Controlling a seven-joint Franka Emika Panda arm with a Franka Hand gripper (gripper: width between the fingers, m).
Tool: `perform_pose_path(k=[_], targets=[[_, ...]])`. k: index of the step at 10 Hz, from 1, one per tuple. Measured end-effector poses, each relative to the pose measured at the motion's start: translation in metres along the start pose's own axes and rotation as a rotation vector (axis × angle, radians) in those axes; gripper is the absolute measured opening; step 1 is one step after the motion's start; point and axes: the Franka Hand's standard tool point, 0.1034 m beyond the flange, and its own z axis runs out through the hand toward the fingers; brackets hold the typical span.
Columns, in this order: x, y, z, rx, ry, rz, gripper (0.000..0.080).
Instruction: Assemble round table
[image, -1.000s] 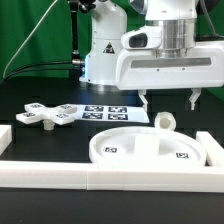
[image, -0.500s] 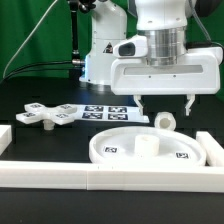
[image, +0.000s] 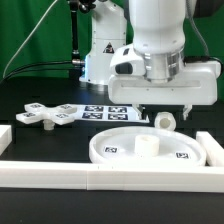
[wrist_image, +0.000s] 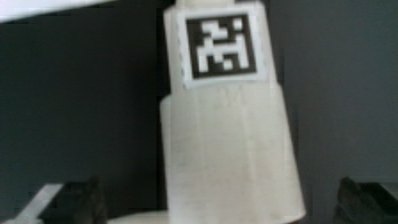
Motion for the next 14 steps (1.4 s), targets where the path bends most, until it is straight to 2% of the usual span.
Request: perform_pose_path(k=[1,2,6,7,10,11,12,13,14], targets=[[0.003,-0.002,0.001,0.001,-0.034,0.000,0.0649],[-0.003,-0.001,0.005,-0.005,-0.120,-0.002,0.0649],[-0.007,0.003,0.012,-0.014,-0.372,-0.004,0.0649],[-0.004,0.004,0.016,-0.014,-0.397,-0.004,0.0649],[0.001,0.000,0.022,-0.013,-0.367,-0.024,0.0649],[0.001,-0.001,0.024,-0.015,-0.365,-0.024,0.0630],[0.001,-0.002,0.024,-0.016,-0.363,-0.026,0.0456],[0.001,-0.002,0.024,-0.016,-0.363,-0.027,0.0406],[0.001,-0.002,0.024,-0.016,-0.363,-0.027,0.0406]])
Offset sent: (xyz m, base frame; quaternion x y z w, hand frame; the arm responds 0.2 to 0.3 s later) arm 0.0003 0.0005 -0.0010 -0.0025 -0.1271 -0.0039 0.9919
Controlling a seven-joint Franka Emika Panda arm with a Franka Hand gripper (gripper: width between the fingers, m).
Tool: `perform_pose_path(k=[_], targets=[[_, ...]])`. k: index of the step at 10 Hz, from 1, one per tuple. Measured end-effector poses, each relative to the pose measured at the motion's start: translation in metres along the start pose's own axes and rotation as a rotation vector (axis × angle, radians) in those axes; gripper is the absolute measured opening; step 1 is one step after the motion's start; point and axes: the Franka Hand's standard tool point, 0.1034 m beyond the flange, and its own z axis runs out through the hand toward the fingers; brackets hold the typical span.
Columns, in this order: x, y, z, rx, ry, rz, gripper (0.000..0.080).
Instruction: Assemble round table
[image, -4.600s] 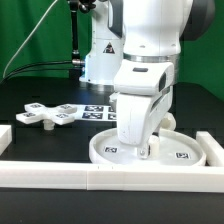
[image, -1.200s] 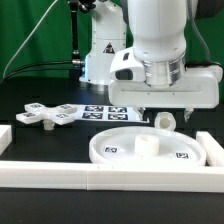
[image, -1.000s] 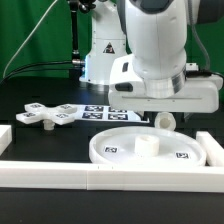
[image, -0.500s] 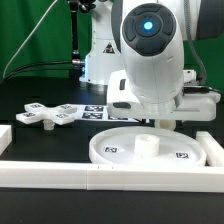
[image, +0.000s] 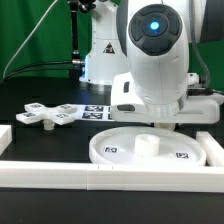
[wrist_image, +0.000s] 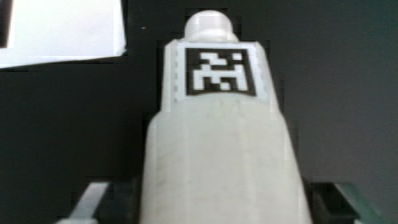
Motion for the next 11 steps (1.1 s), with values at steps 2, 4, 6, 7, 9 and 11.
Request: perform_pose_path(k=[2,4,6,7,9,11], targets=[[-0.001,0.000,-0.002,0.000,0.001,-0.001,0.0406],[-0.017,-0.003,-0.023,-0.002,-0.010,-0.010,0.0406],[-0.041,-0.003,-0.054,0.001,-0.041,-0.025,0.0407],[-0.044,-0.002,-0.066,0.006,-0.035,-0.031,0.0407],[-0.037,-0.003,-0.057,0.005,-0.022,-0.030,0.0407],[-0.034,-0.004,-0.059,0.007,0.002,-0.031,0.0409]])
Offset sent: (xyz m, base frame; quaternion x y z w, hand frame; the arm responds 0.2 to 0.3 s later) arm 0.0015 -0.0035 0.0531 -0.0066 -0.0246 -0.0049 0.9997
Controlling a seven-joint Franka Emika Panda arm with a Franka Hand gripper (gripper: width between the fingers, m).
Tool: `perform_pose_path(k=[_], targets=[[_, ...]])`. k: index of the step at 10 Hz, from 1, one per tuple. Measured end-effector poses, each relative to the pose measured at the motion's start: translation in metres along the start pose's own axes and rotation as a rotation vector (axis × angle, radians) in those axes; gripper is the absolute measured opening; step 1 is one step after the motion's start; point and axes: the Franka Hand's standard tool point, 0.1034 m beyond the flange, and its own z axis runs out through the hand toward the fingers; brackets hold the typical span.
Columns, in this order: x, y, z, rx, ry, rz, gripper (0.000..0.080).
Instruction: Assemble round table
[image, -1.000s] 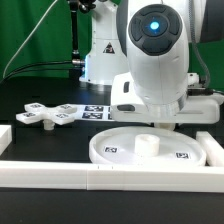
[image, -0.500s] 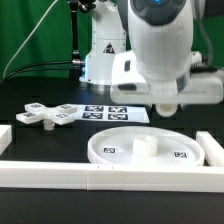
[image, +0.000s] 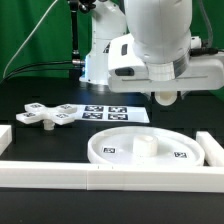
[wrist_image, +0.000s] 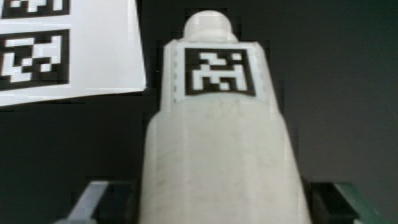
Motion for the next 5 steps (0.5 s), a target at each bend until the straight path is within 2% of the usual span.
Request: perform_pose_path(k=[1,2,3,4,5], targets=[[0.001,0.000,-0.001,-0.001,0.005,-0.007,0.0409],[0.008,-0.001,-0.015,0.003,0.070,-0.042,0.0409],[0.011,-0.006,-0.037,0.006,0.150,-0.058,0.0409],[0.012,-0.010,-0.049,0.010,0.211,-0.065,0.0409],[0.016,-0.009,-0.045,0.012,0.279,-0.061,0.0409]])
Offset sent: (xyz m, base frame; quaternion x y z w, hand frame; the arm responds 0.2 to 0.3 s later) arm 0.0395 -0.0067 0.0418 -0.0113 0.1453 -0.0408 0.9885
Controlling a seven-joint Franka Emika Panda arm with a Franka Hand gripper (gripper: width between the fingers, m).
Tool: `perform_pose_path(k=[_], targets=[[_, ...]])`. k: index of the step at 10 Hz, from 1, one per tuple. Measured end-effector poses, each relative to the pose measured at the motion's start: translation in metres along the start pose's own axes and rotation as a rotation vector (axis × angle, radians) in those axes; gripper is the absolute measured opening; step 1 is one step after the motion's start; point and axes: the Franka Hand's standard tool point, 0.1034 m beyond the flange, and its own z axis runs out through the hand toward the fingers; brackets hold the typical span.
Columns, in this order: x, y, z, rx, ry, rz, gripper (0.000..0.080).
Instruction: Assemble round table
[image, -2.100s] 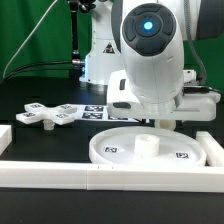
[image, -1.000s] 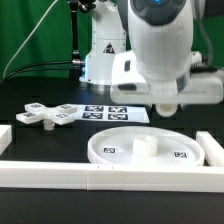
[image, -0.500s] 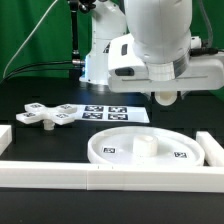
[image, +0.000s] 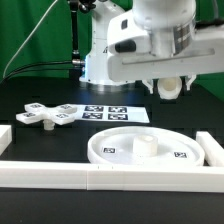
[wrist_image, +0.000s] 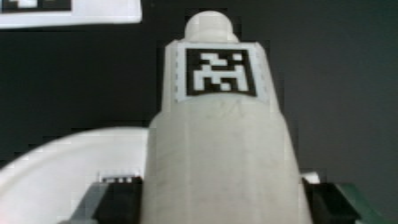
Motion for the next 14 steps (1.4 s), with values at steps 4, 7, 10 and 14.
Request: perform_pose_path(k=[4,7,10,14], targets=[[0.015,0.004,-0.009,-0.027,0.322,-0.083,0.0409],[0.025,0.004,-0.025,-0.035,0.567,-0.100,0.0409],[0.029,0.004,-0.026,-0.055,0.786,-0.126,0.0409],[0.029,0.014,-0.042,-0.143,1.074,-0.243,0.0409]])
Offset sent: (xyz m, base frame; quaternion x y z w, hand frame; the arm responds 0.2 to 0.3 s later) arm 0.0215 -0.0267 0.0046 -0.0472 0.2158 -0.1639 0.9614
